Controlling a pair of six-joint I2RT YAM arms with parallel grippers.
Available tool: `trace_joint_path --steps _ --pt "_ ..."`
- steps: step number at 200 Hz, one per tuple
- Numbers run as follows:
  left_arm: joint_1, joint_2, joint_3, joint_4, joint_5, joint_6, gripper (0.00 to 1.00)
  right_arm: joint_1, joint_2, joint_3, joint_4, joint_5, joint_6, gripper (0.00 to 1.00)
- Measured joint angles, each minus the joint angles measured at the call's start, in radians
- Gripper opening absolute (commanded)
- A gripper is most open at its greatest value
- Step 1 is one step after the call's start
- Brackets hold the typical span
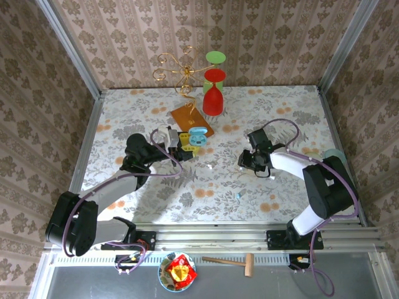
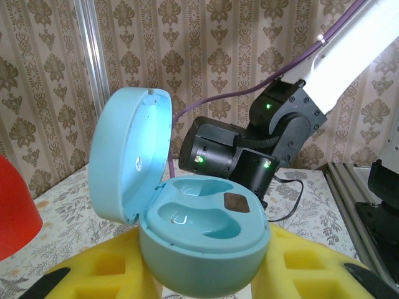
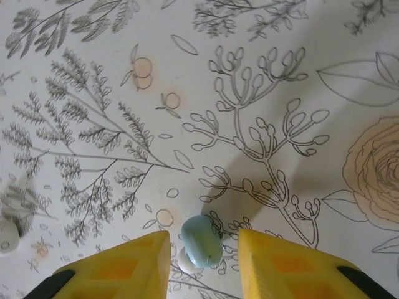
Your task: Insert the wireless bluetooth earbuds into the charging case
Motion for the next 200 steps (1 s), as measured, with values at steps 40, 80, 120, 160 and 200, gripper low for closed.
trace_joint_path --steps 40,80,120,160,200 --pt "0.0 0.0 0.0 0.0 0.0 0.0 0.27 -0.004 0.044 0.101 -0.072 -0.01 -0.116 0.31" --pt "0.0 0.0 0.0 0.0 0.0 0.0 0.27 -0.049 0.074 0.118 -0.116 -0.07 -0.18 0.31" --pt "0.0 0.0 0.0 0.0 0.0 0.002 0.27 -0.064 0.108 0.123 -0.124 -0.122 -0.208 0.27" --pt "0.0 0.0 0.0 0.0 0.001 0.003 0.27 -0.064 0.134 0.127 -0.124 -0.146 -0.217 0.27" --pt "0.0 0.0 0.0 0.0 0.004 0.003 0.27 -0.064 0.145 0.132 -0.124 -0.149 -0.222 0.22"
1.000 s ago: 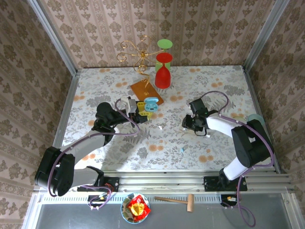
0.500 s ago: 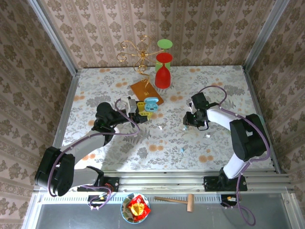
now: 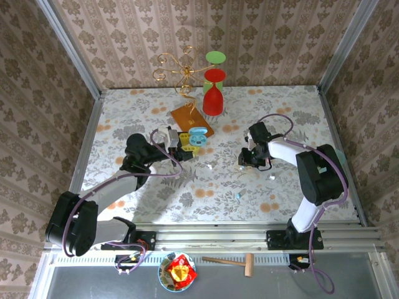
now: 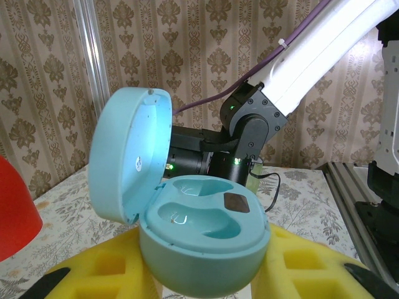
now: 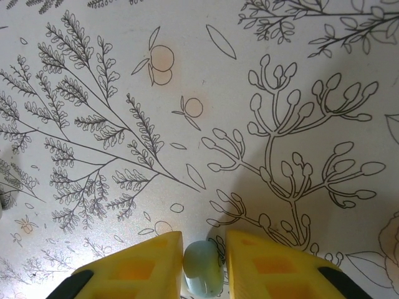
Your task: Insert the wireless bluetooth earbuds into the charging case
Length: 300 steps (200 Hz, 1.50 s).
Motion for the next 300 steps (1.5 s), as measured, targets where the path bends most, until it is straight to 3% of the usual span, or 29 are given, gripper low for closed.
trace_joint_path --steps 33,148,233,300 --pt "0.0 0.0 0.0 0.0 0.0 0.0 0.27 0.0 0.0 0.0 0.0 0.0 -0.001 0.17" --pt "0.0 0.0 0.0 0.0 -0.004 0.008 0.27 0.009 -0.076 -0.001 -0.008 0.069 -0.013 0.16" --pt "0.0 0.011 0.0 0.0 -0.009 0.015 0.27 0.113 -0.032 -0.001 -0.015 0.154 -0.023 0.16" --pt "0.0 0.029 0.0 -0.004 -0.009 0.015 0.27 0.133 -0.017 0.008 -0.024 0.171 -0.033 0.31"
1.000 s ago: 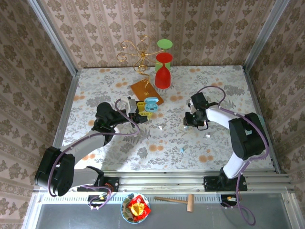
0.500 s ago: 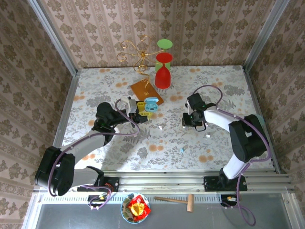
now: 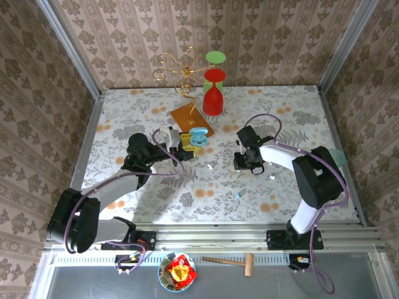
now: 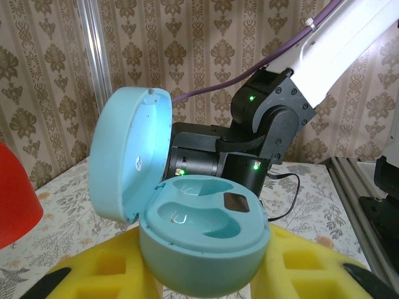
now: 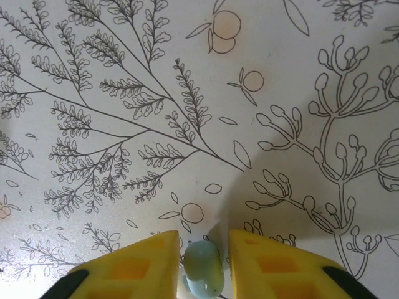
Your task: Insert the wireless bluetooth earbuds into the charging case
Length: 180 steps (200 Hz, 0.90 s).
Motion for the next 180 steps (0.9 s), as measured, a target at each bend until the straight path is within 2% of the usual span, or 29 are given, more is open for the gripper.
trace_joint_path --steps 33,108,180 --pt "-0.001 0.0 0.0 -0.006 0.0 0.0 0.27 -0.007 -0.003 -0.005 0.027 -0.086 0.013 0.33" --pt "-0.001 0.002 0.0 -0.012 0.0 0.0 0.27 -0.013 -0.014 -0.04 0.089 -0.285 0.045 0.32" --pt "-0.001 0.002 0.0 -0.012 0.0 0.0 0.27 -0.013 -0.088 -0.09 0.077 -0.343 0.044 0.32"
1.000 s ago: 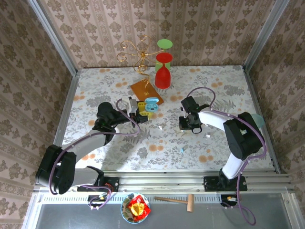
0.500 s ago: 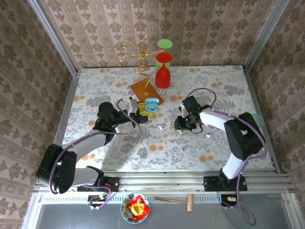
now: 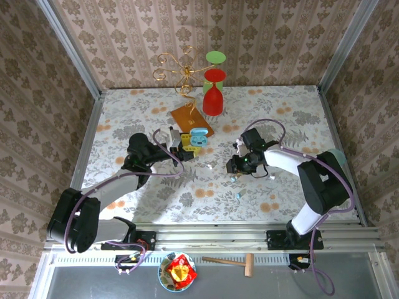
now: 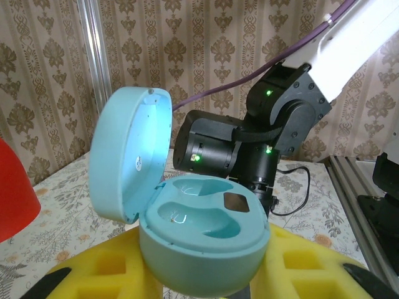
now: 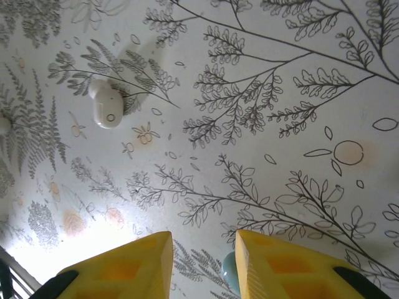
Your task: Insert the wireless bluetooth earbuds into the charging case
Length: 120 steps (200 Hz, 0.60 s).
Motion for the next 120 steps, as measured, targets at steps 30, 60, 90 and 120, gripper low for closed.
trace_joint_path --steps 30,60,90,120 --pt "0.0 0.0 0.0 0.0 0.0 0.0 0.27 0.005 -0.054 0.001 -0.018 0.042 -0.023 0.32" --pt "0.0 0.0 0.0 0.0 0.0 0.0 0.27 0.026 -0.063 0.019 -0.09 0.141 -0.073 0.32" --pt "0.0 0.0 0.0 -0.007 -0.008 0.009 0.27 0.081 -0.04 0.08 -0.18 0.253 -0.13 0.3" --pt "0.0 -0.004 0.0 -0.026 -0.018 0.018 0.27 0.153 -0.01 0.127 -0.241 0.341 -0.166 0.29"
